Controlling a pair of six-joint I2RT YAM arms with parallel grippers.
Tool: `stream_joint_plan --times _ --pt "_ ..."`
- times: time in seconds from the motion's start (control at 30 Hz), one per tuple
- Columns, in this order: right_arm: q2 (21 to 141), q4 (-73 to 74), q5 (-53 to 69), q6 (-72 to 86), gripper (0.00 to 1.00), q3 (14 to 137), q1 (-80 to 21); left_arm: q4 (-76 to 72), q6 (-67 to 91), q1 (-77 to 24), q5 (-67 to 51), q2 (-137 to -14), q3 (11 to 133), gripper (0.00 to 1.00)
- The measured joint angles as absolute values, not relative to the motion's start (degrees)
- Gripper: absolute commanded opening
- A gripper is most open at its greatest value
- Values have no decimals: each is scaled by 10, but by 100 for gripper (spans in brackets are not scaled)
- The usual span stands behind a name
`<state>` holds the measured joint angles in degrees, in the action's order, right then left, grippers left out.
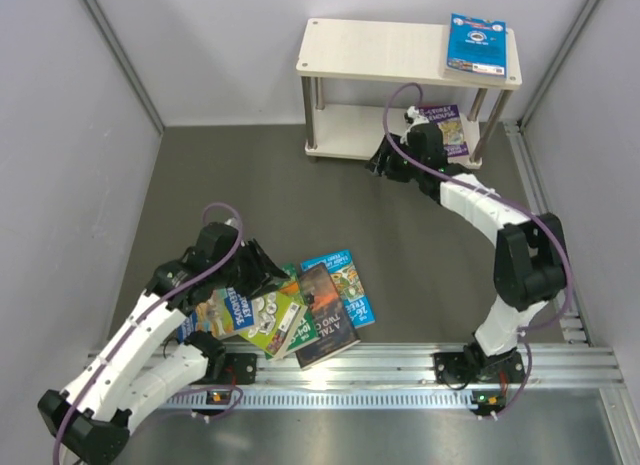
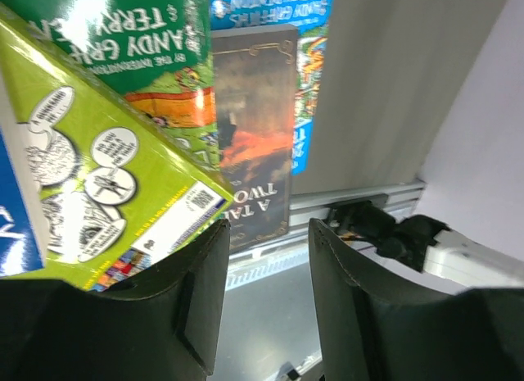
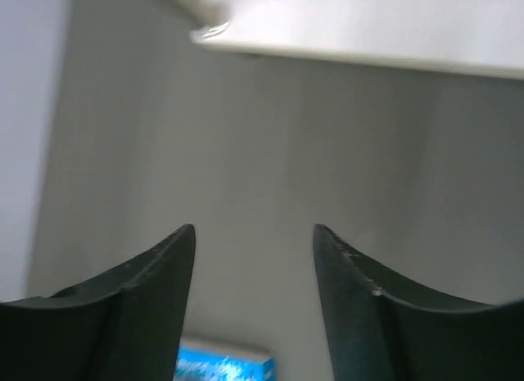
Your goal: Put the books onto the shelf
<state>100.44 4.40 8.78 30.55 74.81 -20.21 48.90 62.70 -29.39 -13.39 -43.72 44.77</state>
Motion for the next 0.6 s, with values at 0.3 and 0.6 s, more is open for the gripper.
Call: stream_joint_plan --times 0.3,0.6 --pt "844 -46 334 392 80 489 -278 494 577 -294 -127 -498 439 49" --pt "828 -56 418 435 83 362 -373 451 566 -294 -148 -539 431 49"
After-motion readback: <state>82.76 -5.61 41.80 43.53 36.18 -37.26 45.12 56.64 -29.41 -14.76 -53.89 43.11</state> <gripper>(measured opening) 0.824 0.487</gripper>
